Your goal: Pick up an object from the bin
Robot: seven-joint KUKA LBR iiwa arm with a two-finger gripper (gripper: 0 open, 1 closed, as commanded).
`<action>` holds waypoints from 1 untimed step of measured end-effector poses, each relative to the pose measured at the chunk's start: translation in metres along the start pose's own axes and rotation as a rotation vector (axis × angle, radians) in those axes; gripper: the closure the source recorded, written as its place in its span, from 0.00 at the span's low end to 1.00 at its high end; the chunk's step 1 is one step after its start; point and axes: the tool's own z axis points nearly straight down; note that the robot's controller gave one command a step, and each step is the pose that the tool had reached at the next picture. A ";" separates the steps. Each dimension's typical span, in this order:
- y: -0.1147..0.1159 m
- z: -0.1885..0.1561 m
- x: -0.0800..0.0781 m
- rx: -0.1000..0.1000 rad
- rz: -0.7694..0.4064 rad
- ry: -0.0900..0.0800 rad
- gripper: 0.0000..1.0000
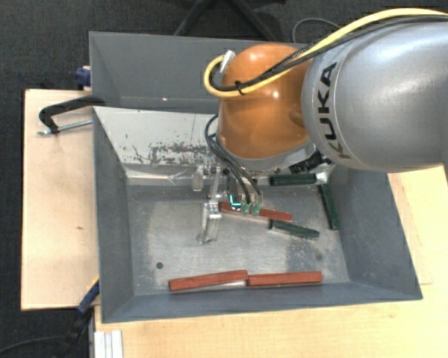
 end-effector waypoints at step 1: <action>0.012 0.143 0.028 0.001 -0.072 0.000 0.00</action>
Offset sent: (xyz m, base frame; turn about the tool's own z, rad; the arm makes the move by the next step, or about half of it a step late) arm -0.0274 0.0105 -0.1398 -0.0702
